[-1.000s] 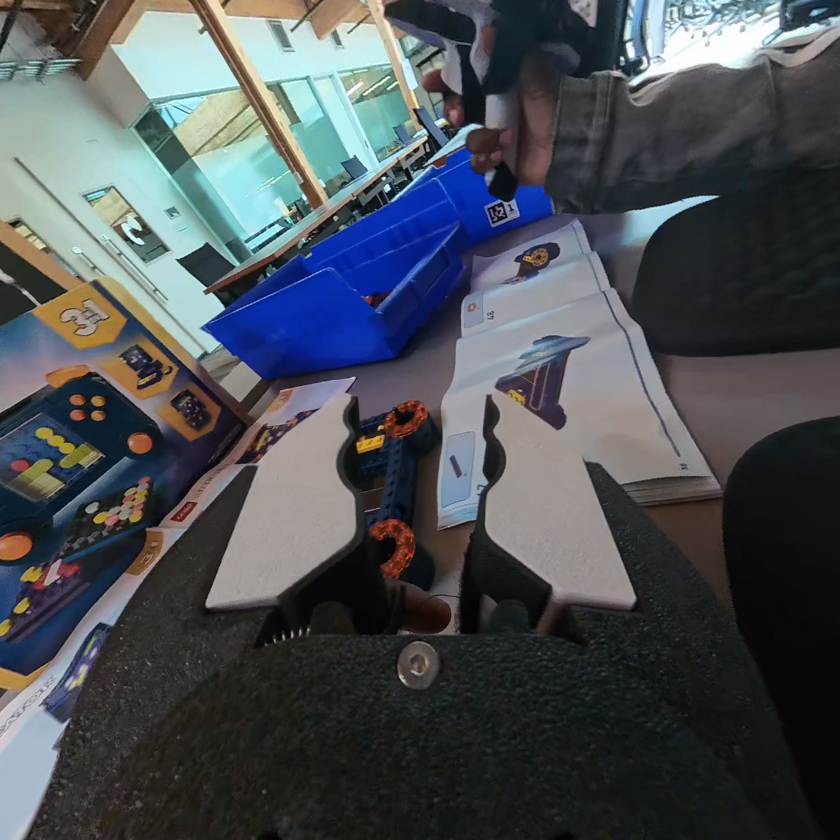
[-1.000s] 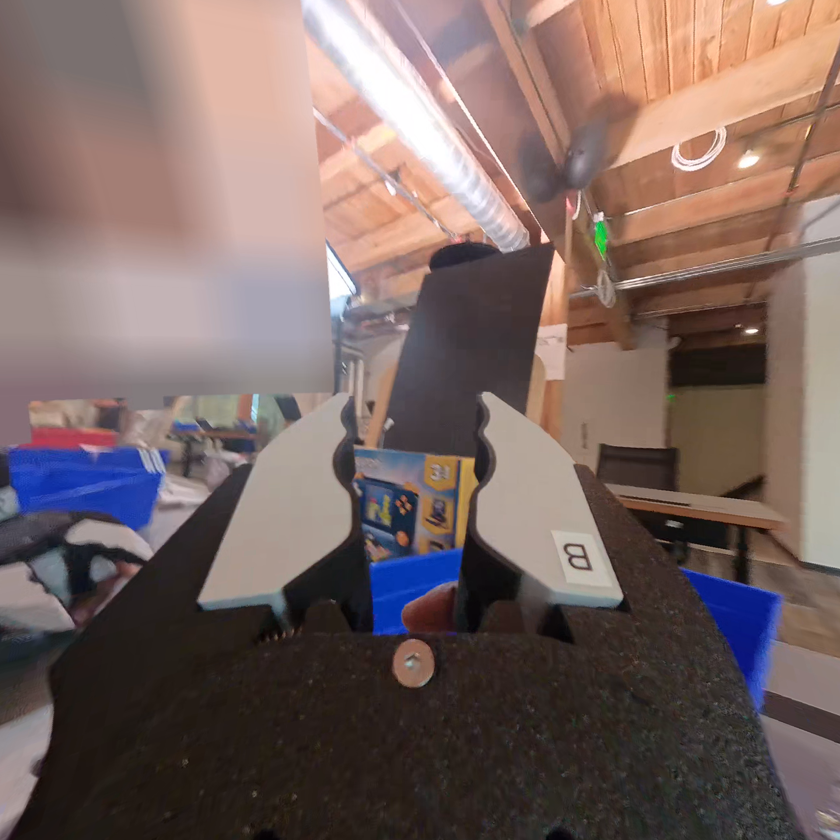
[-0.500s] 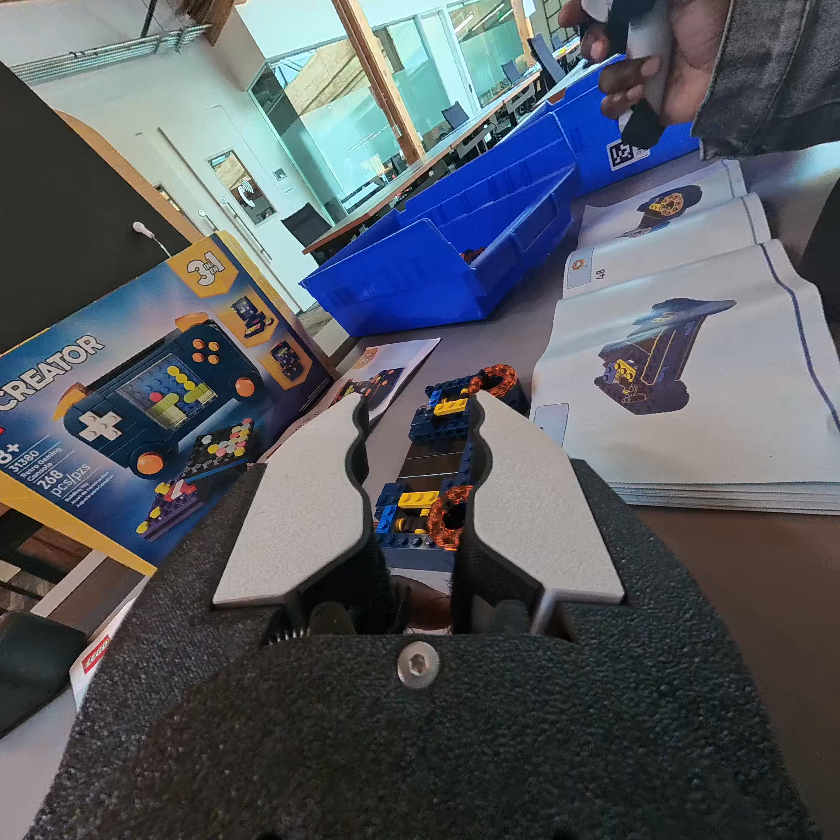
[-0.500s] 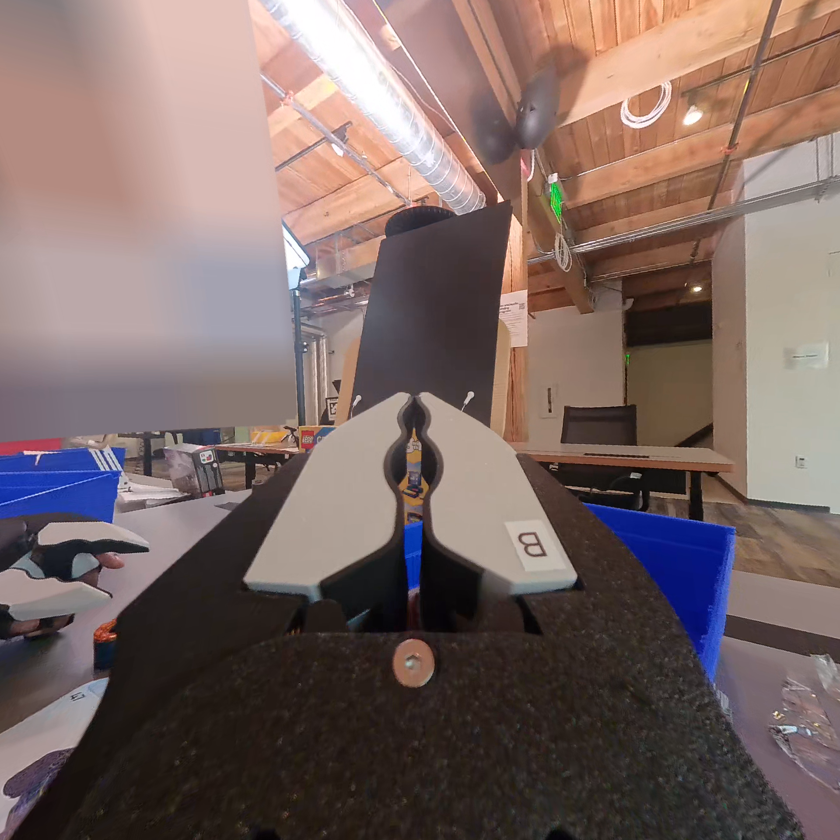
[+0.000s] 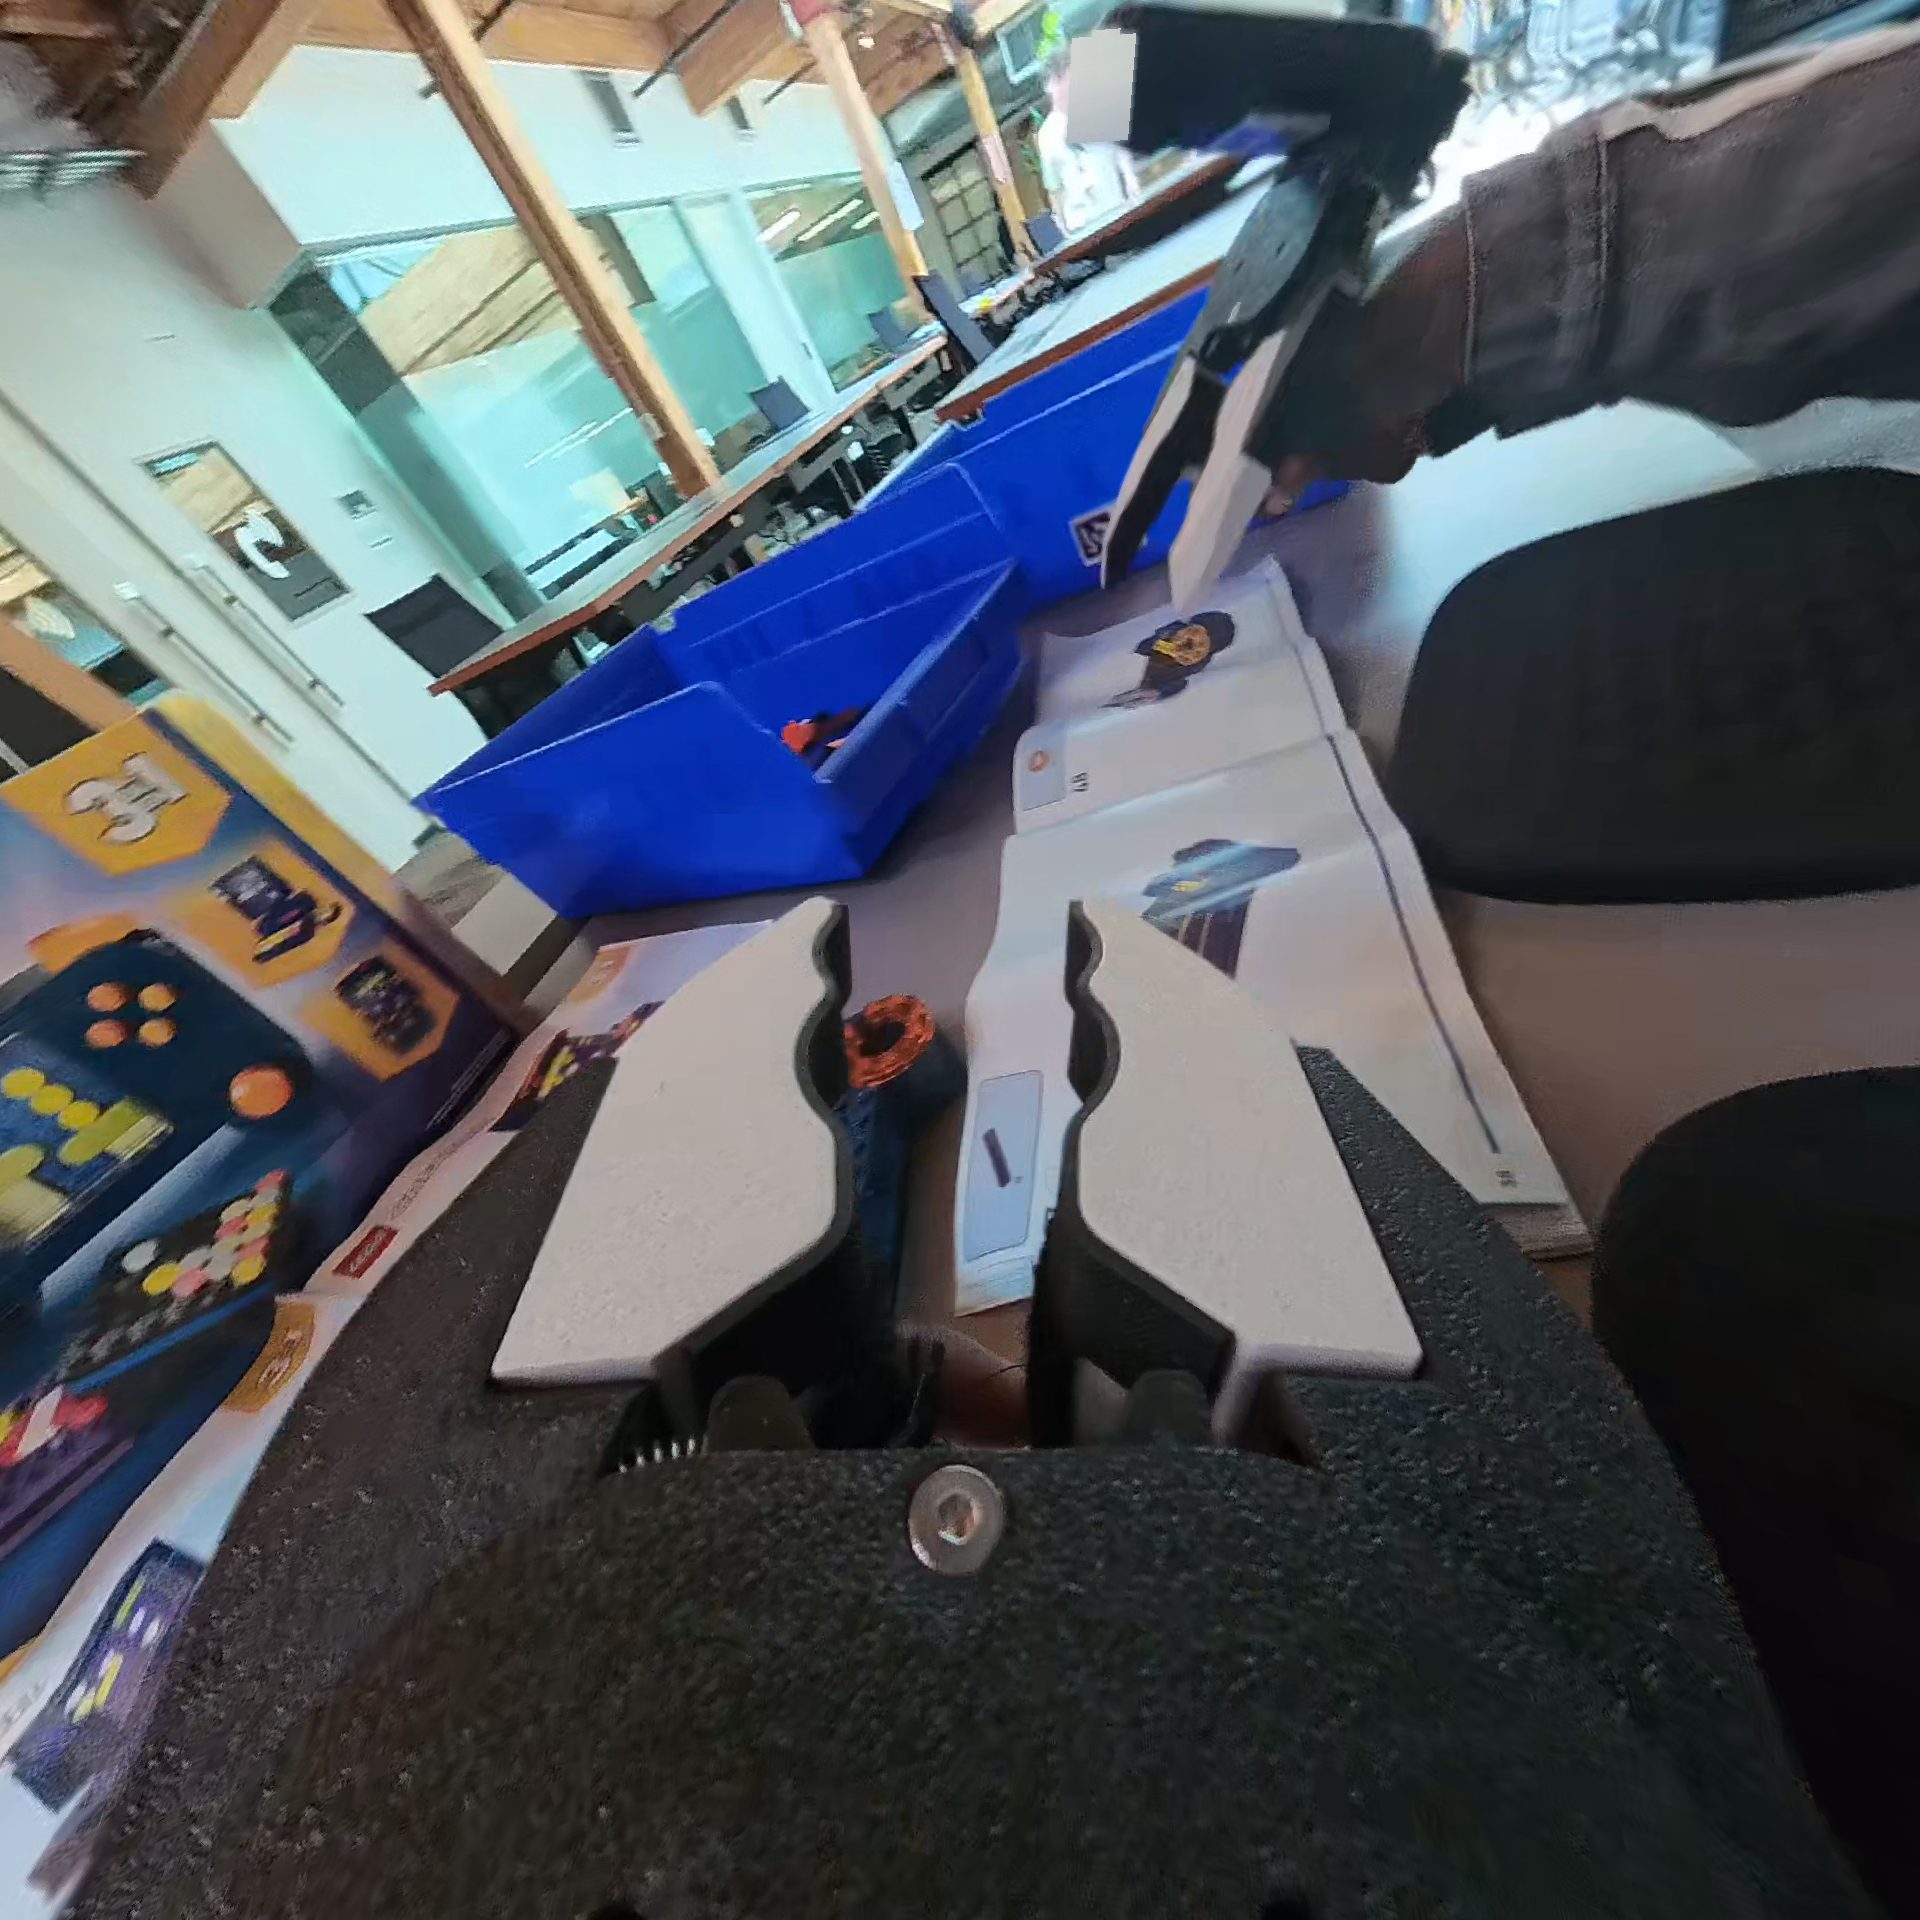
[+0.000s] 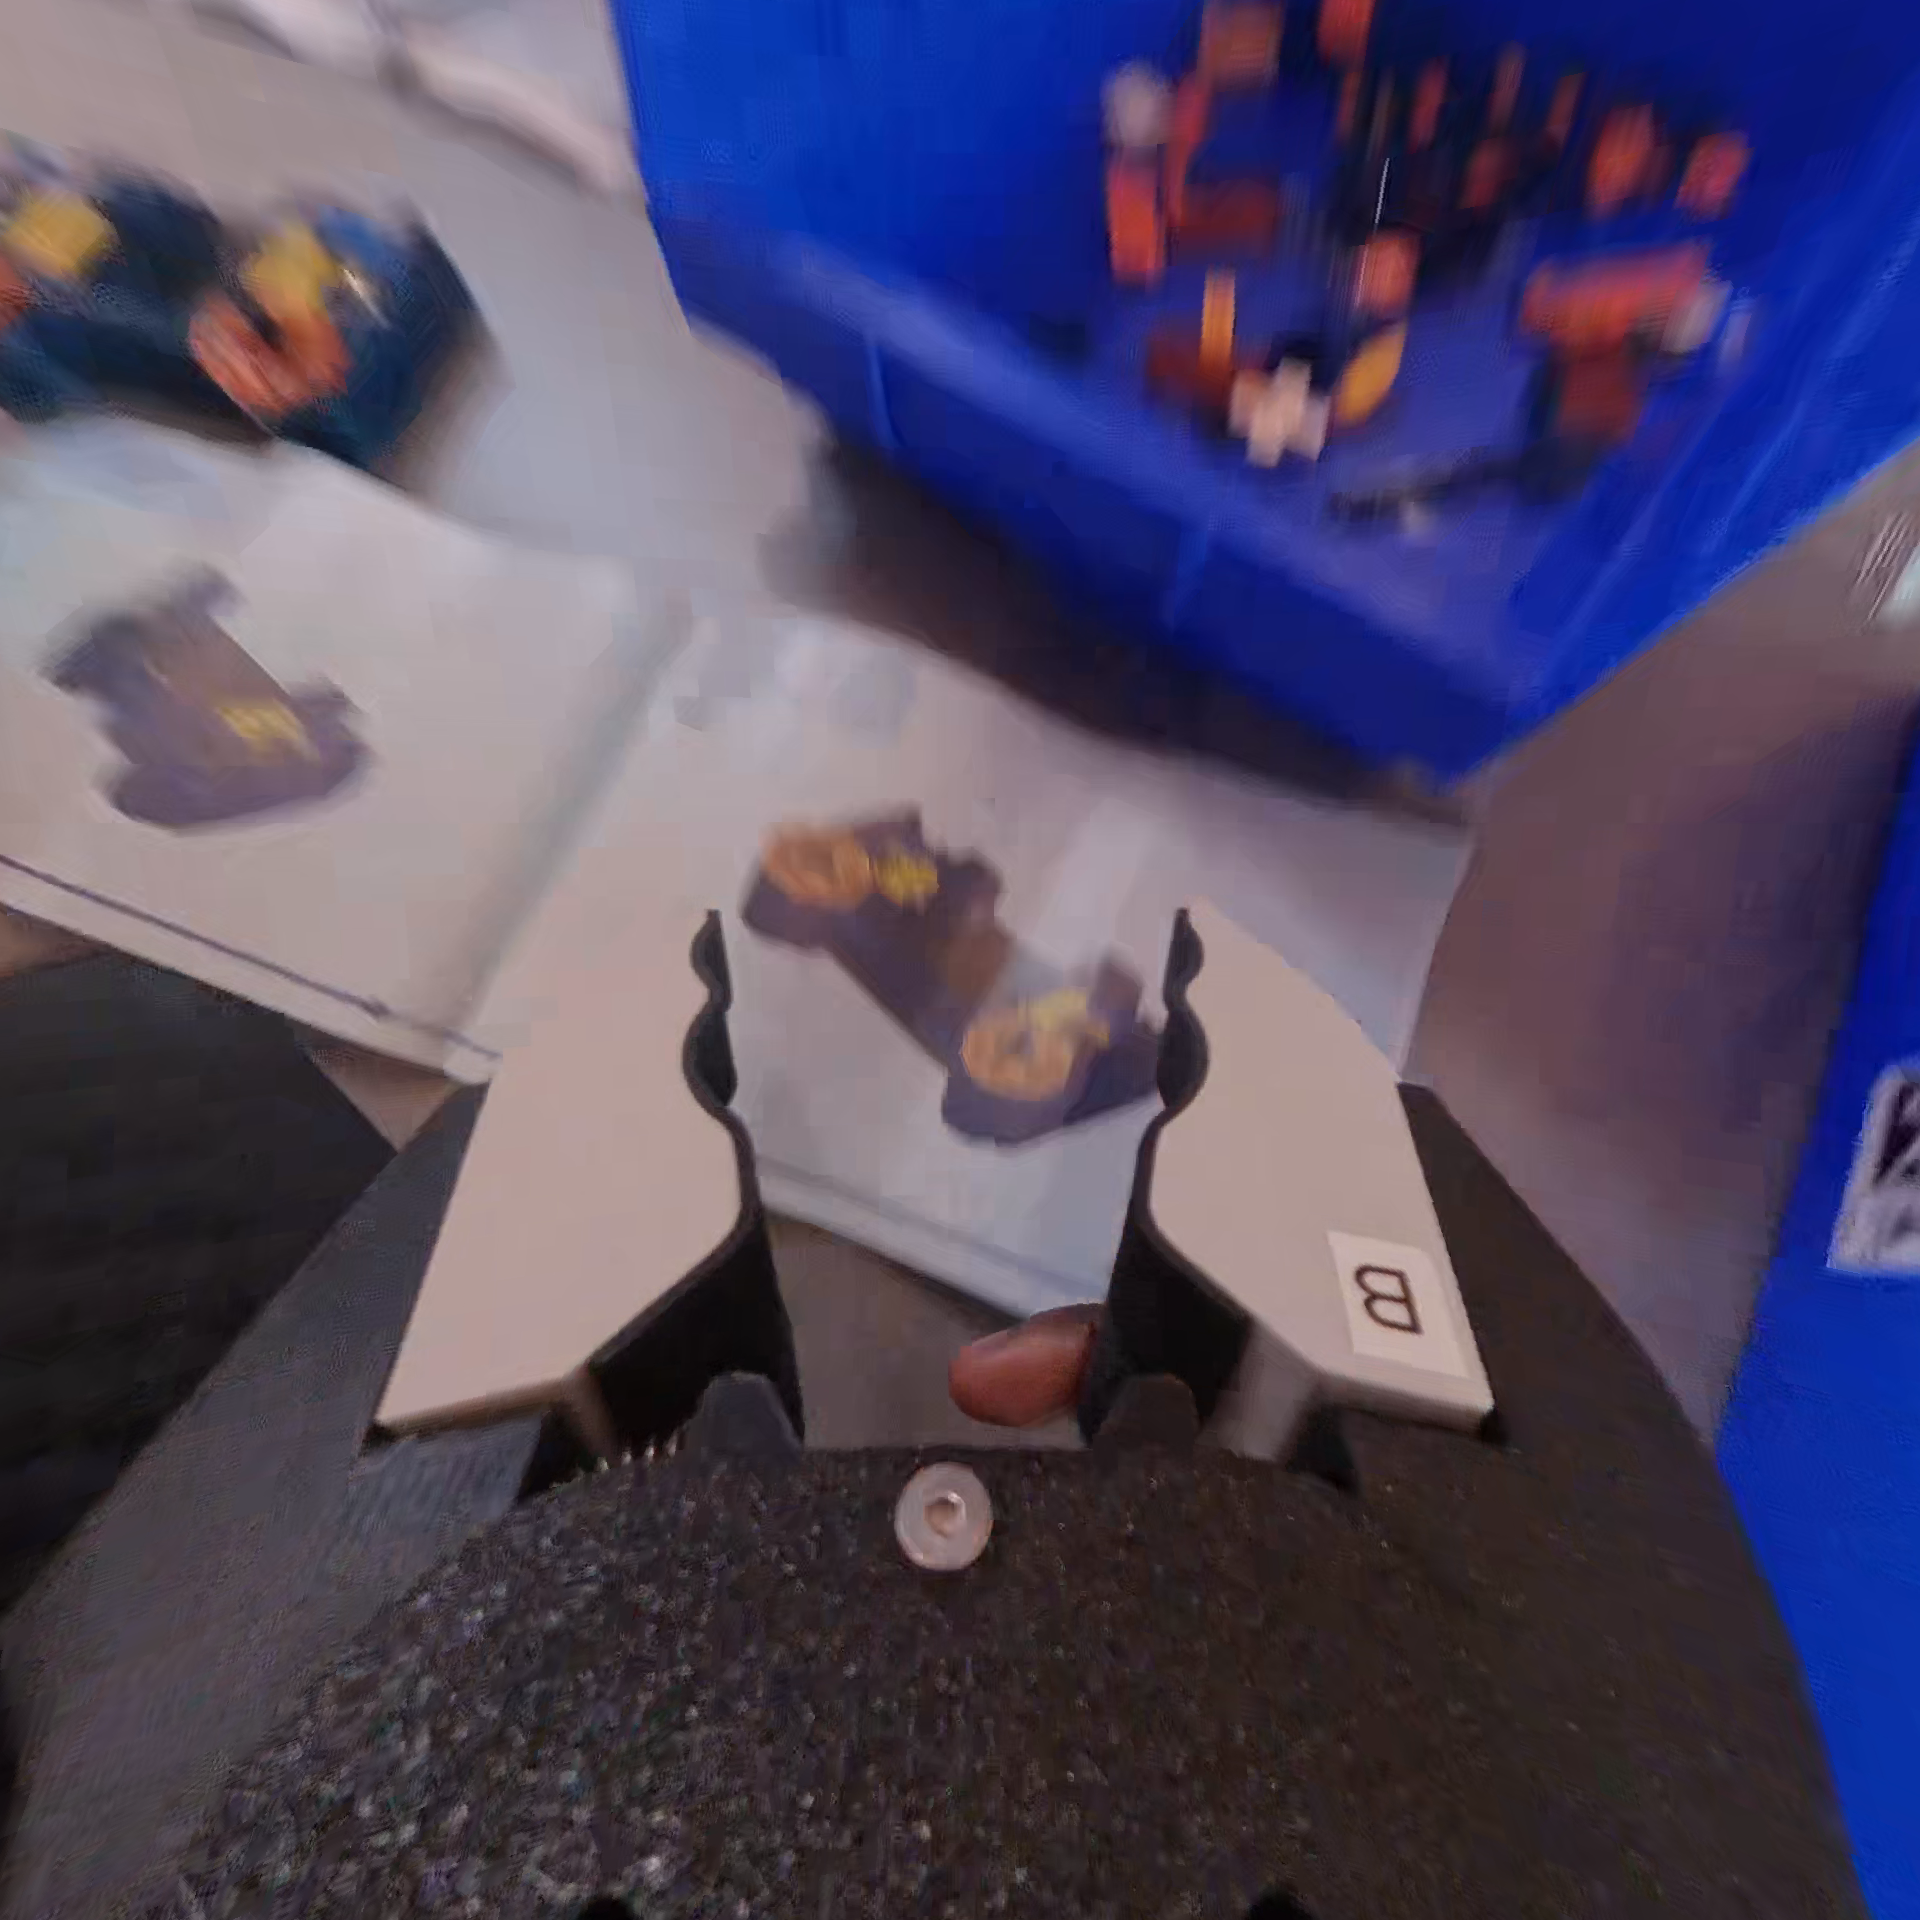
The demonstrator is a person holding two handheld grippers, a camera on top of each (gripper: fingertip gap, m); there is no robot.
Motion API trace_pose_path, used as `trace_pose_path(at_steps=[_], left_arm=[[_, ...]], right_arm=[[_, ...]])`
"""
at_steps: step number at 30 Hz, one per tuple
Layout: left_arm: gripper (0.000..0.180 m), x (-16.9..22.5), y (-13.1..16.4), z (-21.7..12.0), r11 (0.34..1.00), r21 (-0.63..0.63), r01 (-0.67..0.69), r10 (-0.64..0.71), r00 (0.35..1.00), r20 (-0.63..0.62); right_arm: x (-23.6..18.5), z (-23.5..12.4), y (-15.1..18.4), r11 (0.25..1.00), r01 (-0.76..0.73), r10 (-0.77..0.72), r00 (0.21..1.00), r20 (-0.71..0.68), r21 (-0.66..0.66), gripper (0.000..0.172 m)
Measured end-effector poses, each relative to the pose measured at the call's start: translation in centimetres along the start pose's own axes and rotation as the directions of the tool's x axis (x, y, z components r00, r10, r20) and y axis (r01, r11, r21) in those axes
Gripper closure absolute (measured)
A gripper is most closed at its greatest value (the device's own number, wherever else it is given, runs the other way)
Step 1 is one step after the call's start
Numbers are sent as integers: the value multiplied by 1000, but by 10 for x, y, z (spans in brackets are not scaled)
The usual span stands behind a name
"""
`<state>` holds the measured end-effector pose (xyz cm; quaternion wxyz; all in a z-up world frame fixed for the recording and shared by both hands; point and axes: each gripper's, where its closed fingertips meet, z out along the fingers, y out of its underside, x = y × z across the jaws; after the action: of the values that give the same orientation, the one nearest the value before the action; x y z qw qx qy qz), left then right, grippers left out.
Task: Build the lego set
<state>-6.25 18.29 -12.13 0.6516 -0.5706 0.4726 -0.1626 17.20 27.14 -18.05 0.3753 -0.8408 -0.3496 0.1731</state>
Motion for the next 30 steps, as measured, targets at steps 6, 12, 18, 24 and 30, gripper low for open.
trace_pose_path(at_steps=[6,12,18,24,30], left_arm=[[142,5,4,3,999,-35,-34,34,999,-10],[144,6,3,3,997,-43,-61,61,998,-5],[144,6,-11,8,999,-13,-50,50,999,8],[134,6,-30,27,970,-49,240,-243,968,-68],[126,0,-13,80,879,-296,373,-433,886,-168]], right_arm=[[-10,18,30,994,-30,20,996,-90,-108,103],[-32,24,22,999,10,-13,999,-53,-50,168],[-54,25,12,991,136,-136,991,-20,-1,172],[-92,13,-31,899,412,-394,909,-137,147,172],[-112,13,-41,767,632,-585,760,-284,110,172]])
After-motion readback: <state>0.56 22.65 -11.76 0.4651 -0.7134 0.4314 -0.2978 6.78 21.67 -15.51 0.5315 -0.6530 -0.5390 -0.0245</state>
